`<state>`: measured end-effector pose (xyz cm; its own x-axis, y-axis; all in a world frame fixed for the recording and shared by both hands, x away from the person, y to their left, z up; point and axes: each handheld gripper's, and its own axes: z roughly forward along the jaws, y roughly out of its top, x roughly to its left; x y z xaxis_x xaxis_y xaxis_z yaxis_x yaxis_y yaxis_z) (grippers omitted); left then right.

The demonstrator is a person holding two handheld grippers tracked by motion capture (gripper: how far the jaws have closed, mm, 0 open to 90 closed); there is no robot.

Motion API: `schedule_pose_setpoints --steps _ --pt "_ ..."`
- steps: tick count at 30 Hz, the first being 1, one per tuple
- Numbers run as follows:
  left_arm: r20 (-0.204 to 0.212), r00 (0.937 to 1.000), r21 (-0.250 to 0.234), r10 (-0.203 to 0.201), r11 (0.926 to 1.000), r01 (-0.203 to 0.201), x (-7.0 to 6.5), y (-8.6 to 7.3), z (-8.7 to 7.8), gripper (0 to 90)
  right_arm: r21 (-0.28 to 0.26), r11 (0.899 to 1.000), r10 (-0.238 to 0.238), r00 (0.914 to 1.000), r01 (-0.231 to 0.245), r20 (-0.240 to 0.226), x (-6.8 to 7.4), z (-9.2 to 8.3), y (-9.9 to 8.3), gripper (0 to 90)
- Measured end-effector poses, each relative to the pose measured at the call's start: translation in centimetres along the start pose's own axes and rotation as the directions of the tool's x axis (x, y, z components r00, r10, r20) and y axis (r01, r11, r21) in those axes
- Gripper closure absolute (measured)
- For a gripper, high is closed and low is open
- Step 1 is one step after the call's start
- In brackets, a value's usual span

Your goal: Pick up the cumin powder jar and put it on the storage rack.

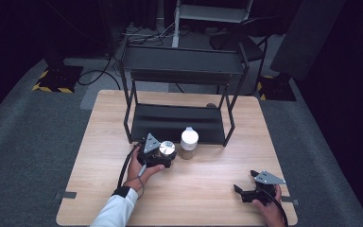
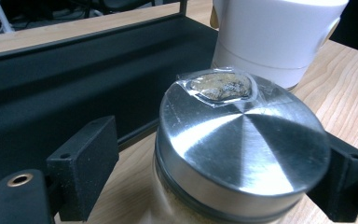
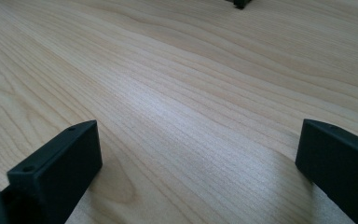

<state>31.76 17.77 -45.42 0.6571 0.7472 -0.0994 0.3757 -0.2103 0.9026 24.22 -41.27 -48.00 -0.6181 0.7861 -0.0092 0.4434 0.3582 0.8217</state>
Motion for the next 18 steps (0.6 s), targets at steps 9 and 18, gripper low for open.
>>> schedule_pose_setpoints --steps 9,18 --pt "0.029 0.9990 -0.036 0.035 0.9988 -0.034 0.25 -0.65 0.38 31.1 0.000 1.000 0.000 1.0000 0.000 0.000 0.00 0.00 0.00 0.1" --pt "0.036 0.9982 -0.036 0.047 0.9983 -0.046 -0.04 -0.58 0.09 31.5 0.000 1.000 0.000 1.0000 0.000 0.000 0.00 0.00 -0.01 0.1"
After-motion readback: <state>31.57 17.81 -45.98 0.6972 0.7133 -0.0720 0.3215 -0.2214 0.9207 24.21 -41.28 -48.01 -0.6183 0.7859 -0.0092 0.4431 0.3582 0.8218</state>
